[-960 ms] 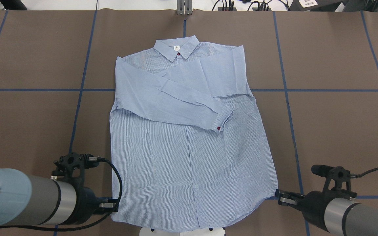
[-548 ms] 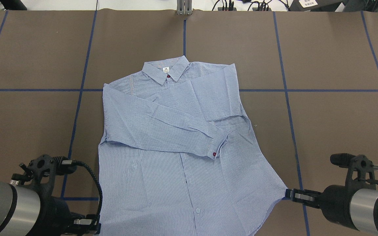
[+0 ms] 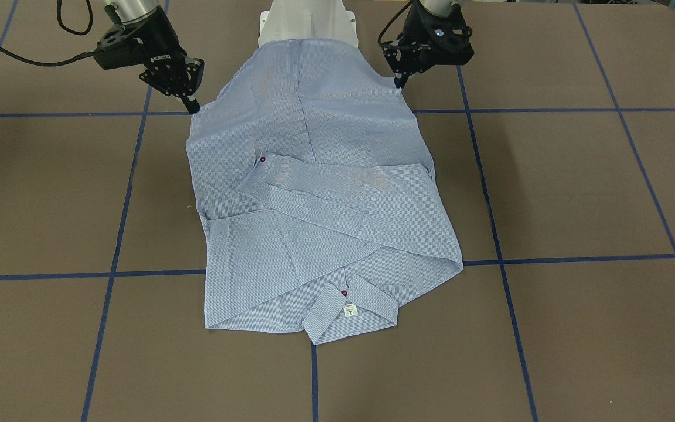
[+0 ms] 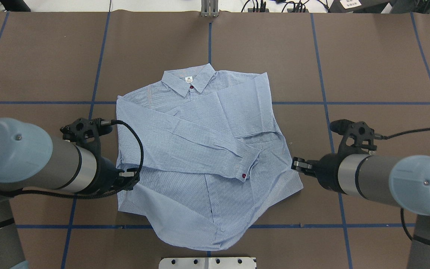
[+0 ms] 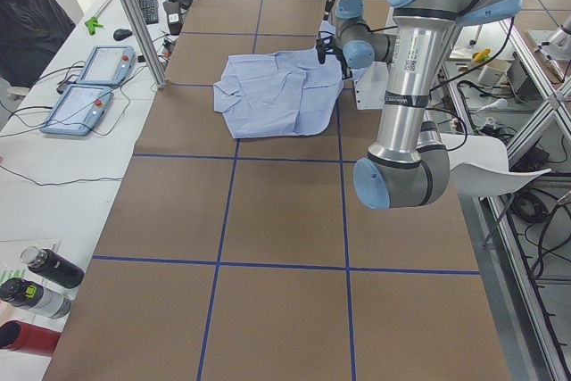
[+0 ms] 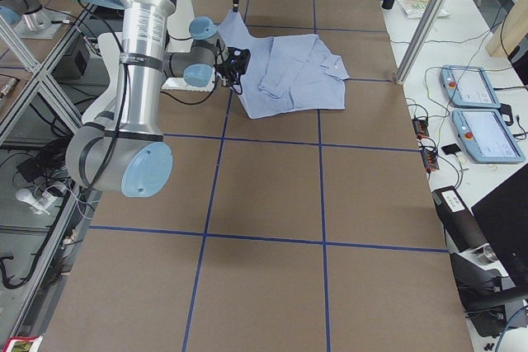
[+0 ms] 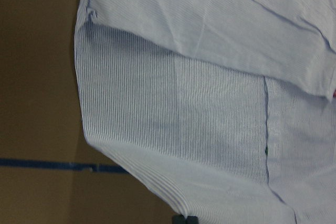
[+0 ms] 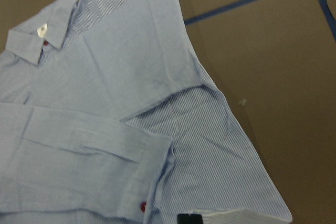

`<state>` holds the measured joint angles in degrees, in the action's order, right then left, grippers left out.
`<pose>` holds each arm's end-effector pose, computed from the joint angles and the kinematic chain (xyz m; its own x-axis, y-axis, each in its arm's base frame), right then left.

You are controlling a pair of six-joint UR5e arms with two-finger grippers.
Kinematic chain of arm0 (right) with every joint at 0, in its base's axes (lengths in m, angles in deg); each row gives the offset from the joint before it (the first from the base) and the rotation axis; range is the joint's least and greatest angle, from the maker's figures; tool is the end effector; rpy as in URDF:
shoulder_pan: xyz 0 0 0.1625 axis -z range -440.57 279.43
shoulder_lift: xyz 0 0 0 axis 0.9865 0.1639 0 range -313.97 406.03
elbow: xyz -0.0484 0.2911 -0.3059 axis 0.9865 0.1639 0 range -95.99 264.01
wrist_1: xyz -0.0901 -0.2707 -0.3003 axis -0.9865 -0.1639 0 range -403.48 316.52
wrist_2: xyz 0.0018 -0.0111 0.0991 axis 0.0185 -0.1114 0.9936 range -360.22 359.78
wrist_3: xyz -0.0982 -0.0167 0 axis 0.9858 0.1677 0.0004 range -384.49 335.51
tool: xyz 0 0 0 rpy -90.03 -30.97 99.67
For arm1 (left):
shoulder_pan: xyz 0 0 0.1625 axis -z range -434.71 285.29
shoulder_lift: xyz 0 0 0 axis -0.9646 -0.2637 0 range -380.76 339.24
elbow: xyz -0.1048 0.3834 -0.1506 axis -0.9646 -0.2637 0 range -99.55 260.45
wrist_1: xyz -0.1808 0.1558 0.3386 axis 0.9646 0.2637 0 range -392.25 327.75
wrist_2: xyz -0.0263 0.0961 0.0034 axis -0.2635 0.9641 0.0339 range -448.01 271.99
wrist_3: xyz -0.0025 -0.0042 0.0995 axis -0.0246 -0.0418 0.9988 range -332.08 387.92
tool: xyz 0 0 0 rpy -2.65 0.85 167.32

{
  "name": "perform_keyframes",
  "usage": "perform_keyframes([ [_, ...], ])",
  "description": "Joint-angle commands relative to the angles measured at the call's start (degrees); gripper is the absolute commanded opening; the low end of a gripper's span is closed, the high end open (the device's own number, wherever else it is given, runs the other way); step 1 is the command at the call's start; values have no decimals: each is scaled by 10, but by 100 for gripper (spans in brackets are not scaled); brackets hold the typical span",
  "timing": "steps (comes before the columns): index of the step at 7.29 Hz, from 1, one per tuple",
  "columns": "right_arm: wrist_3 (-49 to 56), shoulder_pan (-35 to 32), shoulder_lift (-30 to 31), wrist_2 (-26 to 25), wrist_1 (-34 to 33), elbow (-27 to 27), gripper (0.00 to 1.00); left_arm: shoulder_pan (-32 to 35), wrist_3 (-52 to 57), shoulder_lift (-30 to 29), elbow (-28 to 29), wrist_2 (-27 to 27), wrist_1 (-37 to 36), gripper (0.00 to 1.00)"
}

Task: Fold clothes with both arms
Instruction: 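Lift the hem with both grippers and fold it toward the collar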

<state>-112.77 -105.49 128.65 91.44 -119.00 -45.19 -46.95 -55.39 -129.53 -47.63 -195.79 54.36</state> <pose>-0.3618 -0.3120 0.2600 0.4506 0.1764 0.8752 -0.3849 0.9229 0.0121 0.3829 -0.3178 0.2129 0.5496 -0.1637 -0.8192 0.1633 0.9827 -0.0869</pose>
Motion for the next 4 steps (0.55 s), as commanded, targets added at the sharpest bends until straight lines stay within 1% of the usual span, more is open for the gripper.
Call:
perform_keyframes([
  [1,58,-100,-137,33,-127,32,0,85,26,-14,27,14,0,0],
  [2,60,-117,-181,33,-123,92,0,115,26,-45,58,18,0,0],
  [3,64,-129,-214,33,-120,140,0,121,26,-65,104,53,2,0],
  [4,76,-141,-222,33,-120,162,0,122,46,-82,154,83,7,0],
])
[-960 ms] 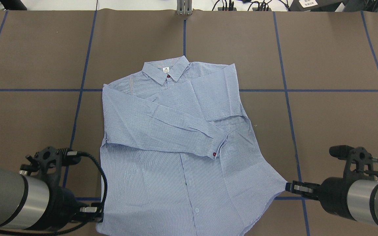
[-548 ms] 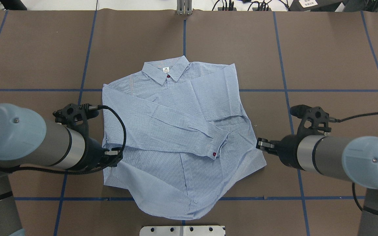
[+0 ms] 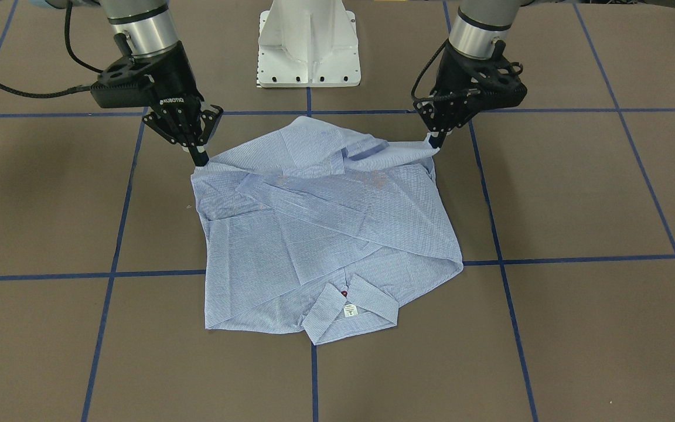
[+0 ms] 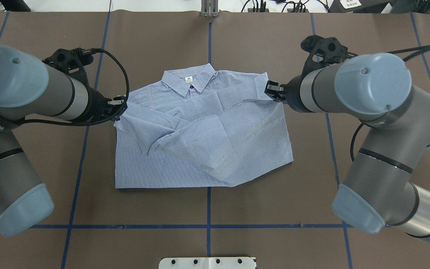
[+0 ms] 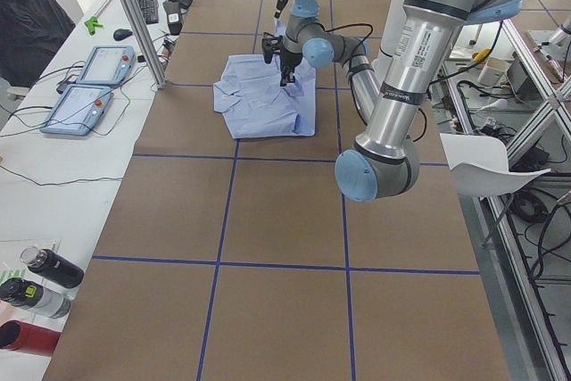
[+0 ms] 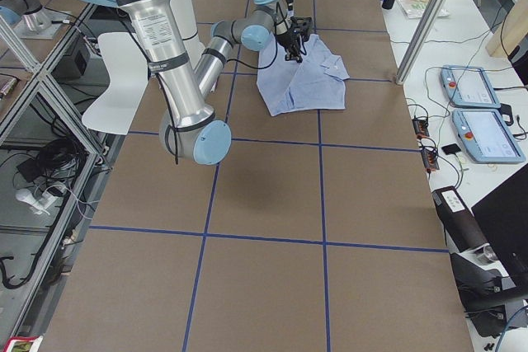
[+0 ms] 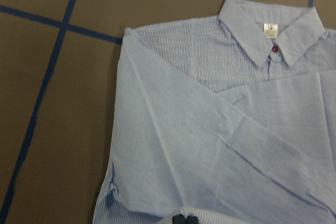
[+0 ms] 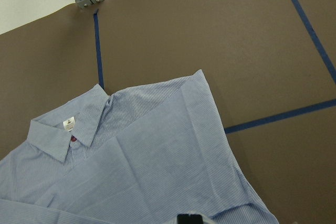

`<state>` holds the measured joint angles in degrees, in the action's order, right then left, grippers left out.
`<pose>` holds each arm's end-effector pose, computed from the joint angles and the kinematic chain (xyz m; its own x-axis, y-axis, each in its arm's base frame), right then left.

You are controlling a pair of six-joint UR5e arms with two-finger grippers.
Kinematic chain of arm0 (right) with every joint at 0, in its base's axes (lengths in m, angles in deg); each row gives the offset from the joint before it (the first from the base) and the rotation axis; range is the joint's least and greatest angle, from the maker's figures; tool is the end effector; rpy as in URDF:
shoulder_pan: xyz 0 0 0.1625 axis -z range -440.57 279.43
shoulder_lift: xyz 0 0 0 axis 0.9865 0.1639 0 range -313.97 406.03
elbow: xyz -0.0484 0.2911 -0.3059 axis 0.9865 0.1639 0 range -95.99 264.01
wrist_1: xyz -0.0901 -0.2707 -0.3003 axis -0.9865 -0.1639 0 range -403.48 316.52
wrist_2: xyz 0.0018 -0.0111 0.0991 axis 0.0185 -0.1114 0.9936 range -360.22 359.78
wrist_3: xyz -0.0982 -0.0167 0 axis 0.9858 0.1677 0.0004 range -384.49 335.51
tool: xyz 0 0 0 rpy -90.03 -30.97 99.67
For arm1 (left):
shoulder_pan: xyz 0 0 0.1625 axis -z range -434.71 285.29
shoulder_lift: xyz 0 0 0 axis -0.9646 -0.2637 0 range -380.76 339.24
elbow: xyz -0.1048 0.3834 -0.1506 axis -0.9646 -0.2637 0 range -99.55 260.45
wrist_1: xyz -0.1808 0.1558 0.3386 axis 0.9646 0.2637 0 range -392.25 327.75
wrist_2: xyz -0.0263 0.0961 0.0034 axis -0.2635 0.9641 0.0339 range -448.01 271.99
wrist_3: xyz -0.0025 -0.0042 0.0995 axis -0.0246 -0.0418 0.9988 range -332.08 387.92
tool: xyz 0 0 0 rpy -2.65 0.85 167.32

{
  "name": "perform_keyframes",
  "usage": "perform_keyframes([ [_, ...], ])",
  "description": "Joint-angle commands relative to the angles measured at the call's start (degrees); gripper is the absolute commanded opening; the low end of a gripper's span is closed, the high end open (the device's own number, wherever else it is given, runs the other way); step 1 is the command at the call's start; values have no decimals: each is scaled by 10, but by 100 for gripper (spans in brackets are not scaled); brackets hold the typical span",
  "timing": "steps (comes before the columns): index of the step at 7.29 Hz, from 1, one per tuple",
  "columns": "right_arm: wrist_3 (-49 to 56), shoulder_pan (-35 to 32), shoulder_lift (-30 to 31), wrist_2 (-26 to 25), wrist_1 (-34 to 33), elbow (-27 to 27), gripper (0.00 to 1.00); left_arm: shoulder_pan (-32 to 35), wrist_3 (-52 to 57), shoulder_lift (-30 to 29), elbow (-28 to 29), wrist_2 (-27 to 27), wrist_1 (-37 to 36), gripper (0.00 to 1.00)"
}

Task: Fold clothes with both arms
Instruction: 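Lift the hem with both grippers and fold it toward the collar, then release the hem at the collar and raise both grippers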

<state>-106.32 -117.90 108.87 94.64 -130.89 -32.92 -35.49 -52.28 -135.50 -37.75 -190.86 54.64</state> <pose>-0.3710 -0.4400 0.1942 0.5102 0.2111 0.8338 -0.4803 0.8741 0.0726 0.3580 -0.4356 0.2220 0.5750 -0.2549 -0.7774 0.3925 0.9197 -0.0112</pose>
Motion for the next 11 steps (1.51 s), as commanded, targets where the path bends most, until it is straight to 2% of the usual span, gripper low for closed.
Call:
perform_keyframes([
  [1,23,-28,-25,1,-1,47,0,19,37,-22,86,52,38,0],
  [3,26,-49,-25,3,28,67,0,30,66,-22,142,56,87,0],
  [5,30,-56,-25,3,90,127,0,34,79,-22,194,59,146,0],
  [7,34,-60,-25,4,122,160,0,33,79,-23,251,59,217,0],
  [9,34,-60,-25,10,173,202,0,35,135,-23,270,58,240,0],
  [11,56,-76,-25,32,179,216,0,38,170,-23,271,56,240,0],
])
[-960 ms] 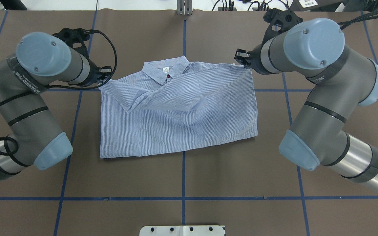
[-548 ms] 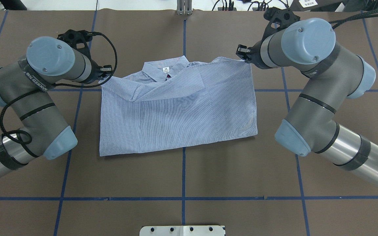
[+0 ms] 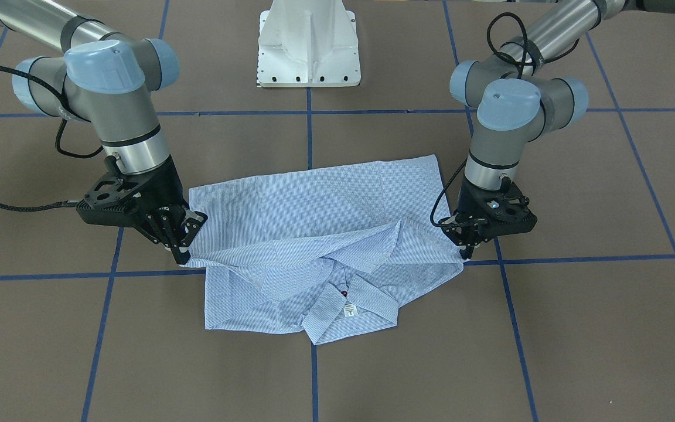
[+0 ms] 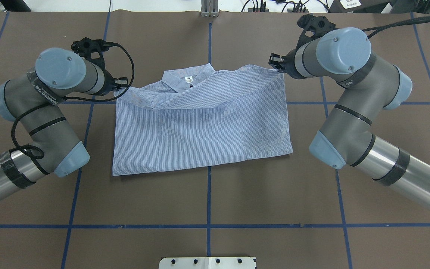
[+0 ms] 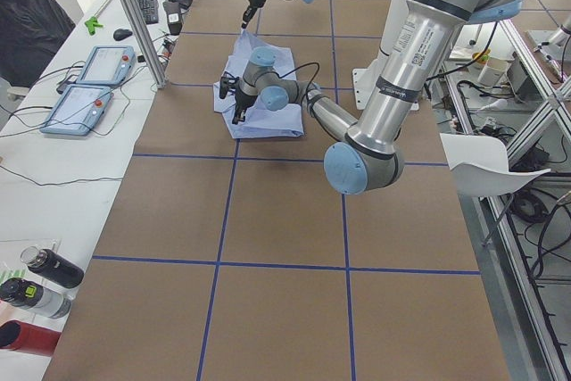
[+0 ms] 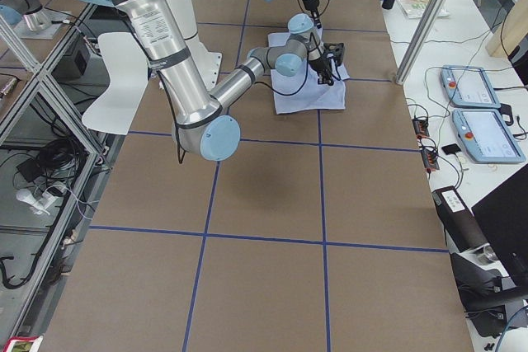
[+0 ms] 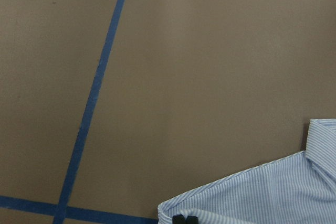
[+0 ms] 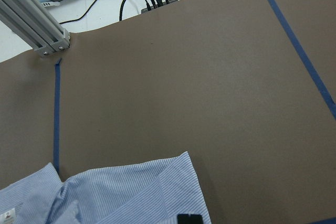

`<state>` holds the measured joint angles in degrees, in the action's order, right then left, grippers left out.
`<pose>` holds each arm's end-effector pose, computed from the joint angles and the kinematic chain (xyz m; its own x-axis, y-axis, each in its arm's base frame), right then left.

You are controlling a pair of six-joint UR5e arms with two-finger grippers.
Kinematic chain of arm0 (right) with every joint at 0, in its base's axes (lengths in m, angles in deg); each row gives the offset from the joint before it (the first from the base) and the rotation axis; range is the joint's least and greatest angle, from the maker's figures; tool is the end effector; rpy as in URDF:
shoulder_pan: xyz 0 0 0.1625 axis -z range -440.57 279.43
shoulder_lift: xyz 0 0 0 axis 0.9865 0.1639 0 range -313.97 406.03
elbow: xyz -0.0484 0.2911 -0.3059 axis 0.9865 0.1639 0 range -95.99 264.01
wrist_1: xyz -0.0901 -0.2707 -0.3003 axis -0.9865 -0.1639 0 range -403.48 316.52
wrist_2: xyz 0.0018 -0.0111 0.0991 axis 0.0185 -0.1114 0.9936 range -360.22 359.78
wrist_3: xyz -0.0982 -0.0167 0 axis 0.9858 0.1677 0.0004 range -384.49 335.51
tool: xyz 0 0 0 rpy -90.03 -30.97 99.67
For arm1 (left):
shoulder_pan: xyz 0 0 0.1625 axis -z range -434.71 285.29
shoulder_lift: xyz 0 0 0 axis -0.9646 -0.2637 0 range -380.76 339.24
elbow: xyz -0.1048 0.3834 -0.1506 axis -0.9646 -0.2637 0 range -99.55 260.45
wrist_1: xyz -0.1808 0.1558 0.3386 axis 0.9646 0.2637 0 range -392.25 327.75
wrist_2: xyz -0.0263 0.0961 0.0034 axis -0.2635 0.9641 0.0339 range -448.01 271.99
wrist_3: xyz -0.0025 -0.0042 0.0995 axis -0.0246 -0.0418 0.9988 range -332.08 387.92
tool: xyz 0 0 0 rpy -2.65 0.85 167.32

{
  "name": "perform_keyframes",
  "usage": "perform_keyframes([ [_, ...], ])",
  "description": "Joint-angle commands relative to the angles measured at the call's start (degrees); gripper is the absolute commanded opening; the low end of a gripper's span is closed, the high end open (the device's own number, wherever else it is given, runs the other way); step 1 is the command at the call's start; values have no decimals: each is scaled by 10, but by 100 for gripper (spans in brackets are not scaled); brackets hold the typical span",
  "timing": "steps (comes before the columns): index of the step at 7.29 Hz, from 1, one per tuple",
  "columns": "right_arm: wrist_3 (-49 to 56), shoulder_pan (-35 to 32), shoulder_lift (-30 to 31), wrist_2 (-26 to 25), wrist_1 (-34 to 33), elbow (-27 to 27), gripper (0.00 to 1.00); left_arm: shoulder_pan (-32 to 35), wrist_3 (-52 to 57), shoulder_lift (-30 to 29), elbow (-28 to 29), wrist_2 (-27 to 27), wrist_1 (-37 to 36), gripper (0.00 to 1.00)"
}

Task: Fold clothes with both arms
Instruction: 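Release the hem at the collar and raise both grippers, then lower the left gripper to the folded shirt's side edge nearest it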

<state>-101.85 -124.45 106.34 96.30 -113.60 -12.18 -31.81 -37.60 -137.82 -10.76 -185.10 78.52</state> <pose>-0.3956 -0.5498 0.2751 0.5316 0.2097 0.8207 -0.5172 0.8476 0.1184 0.4149 -0.5507 0.3447 0.6887 -0.0784 -0.7208 0.3535 0.9043 0.2394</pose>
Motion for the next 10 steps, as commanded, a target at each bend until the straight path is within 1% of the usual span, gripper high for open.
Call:
perform_keyframes([
  [1,24,-21,0,32,6,13,0,2,30,0,1,-5,1,0],
  [2,26,-20,-2,32,7,21,0,2,30,0,1,-5,2,0],
  [3,25,-21,-17,32,7,33,0,3,34,-1,0,-6,2,0],
  [4,26,-18,-30,31,6,53,96,11,55,-1,-3,-17,4,46],
  [5,23,-19,-61,35,3,80,100,35,103,1,-5,-79,17,99],
  [6,25,-27,-72,61,0,92,100,72,149,4,-6,-142,17,100],
  [7,28,-51,-72,117,-2,94,100,97,186,10,-11,-198,17,100],
  [8,54,-71,-71,161,-19,94,100,97,185,28,-29,-208,19,100],
  [9,91,-76,-72,168,-48,94,100,94,177,40,-49,-213,19,100],
  [10,99,-78,-69,169,-49,93,100,90,162,78,-85,-224,20,100],
])
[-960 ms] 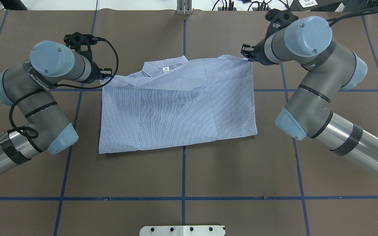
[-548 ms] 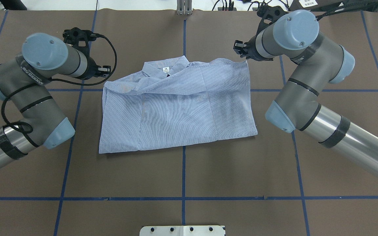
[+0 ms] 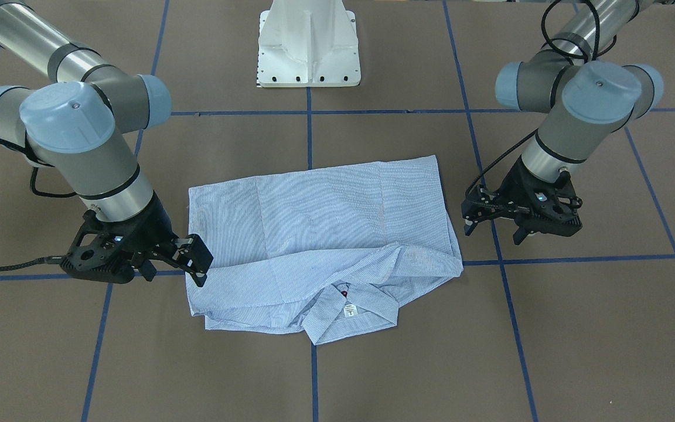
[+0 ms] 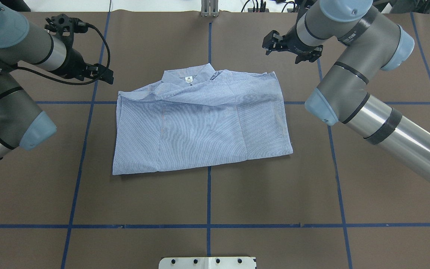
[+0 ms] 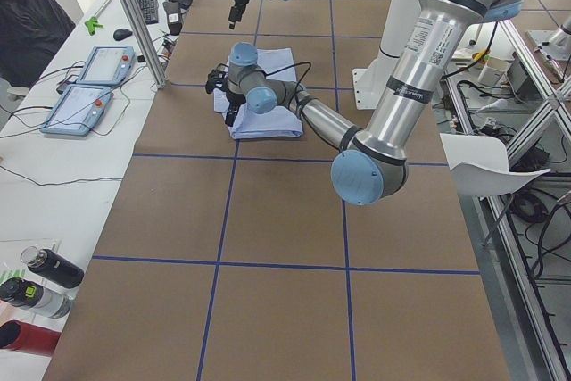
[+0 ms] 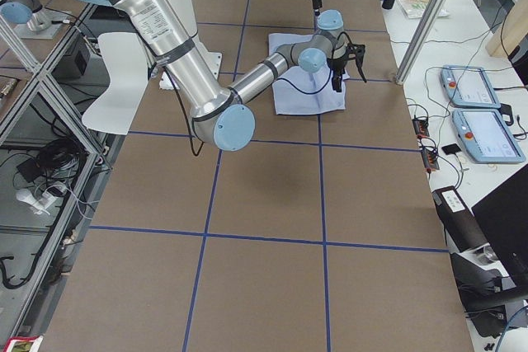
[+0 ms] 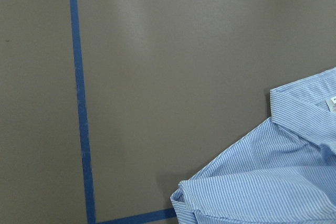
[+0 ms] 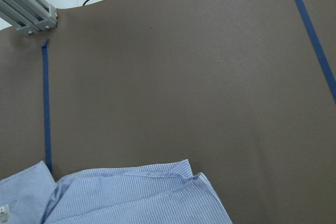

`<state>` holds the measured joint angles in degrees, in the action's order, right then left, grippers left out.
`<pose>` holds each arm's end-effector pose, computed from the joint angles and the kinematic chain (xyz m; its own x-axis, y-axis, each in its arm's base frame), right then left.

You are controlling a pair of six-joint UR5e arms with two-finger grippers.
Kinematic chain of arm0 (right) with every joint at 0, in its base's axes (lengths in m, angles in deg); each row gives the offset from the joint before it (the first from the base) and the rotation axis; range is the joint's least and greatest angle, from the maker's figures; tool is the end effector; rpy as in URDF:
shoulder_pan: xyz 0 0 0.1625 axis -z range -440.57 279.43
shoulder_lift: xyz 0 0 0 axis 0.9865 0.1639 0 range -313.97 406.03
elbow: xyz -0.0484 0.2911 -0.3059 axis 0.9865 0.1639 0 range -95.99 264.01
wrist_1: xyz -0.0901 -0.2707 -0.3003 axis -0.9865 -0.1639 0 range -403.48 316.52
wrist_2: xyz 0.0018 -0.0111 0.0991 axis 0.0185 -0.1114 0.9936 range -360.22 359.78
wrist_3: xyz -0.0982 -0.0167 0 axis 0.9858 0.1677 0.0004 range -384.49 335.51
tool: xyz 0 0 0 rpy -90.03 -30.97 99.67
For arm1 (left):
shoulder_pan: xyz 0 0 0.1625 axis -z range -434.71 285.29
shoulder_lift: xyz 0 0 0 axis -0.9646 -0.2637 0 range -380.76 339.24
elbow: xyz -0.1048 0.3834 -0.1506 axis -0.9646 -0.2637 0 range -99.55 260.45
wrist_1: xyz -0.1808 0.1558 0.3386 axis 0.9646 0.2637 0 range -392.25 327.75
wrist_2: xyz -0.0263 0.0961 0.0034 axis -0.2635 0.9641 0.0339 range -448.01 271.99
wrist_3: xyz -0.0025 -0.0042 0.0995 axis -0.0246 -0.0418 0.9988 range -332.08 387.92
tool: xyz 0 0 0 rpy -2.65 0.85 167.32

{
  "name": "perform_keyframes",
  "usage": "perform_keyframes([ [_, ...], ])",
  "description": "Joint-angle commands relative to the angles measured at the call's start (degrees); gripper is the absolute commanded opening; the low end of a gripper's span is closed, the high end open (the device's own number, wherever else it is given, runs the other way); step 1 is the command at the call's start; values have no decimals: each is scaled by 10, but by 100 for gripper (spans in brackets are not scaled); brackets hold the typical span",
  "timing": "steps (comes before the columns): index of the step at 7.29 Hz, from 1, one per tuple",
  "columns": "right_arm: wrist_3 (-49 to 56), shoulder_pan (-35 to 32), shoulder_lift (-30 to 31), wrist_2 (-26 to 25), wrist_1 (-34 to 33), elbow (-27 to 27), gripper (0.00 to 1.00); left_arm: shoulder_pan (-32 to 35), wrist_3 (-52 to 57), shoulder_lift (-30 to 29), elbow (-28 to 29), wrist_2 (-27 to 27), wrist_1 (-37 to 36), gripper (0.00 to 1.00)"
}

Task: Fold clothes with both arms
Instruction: 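Lower the left gripper to the folded shirt's side edge nearest it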

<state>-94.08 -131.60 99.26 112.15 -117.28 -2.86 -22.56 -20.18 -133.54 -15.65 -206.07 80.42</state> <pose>-0.3759 -0.6165 0.2689 0.5670 0.1884 0.8019 -0.3610 0.9319 0.0363 0.3238 -0.5575 0.3415 0.5984 0.1906 -0.7782 0.0954 0.9474 0.3054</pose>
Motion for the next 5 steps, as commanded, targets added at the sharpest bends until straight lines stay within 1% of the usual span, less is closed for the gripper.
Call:
perform_keyframes([
  [1,22,-7,5,10,-11,-5,100,-16,-36,69,-80,-12,2,100],
  [2,21,-6,6,9,-10,-6,100,-55,-57,104,-114,0,6,100],
  [3,21,-6,6,9,-8,-6,100,-91,-99,133,-117,20,62,100],
  [4,21,-7,8,8,-8,-7,100,-142,-166,152,-111,61,134,100],
  [5,21,-6,9,8,-7,-8,100,-179,-207,153,-109,89,141,100],
])
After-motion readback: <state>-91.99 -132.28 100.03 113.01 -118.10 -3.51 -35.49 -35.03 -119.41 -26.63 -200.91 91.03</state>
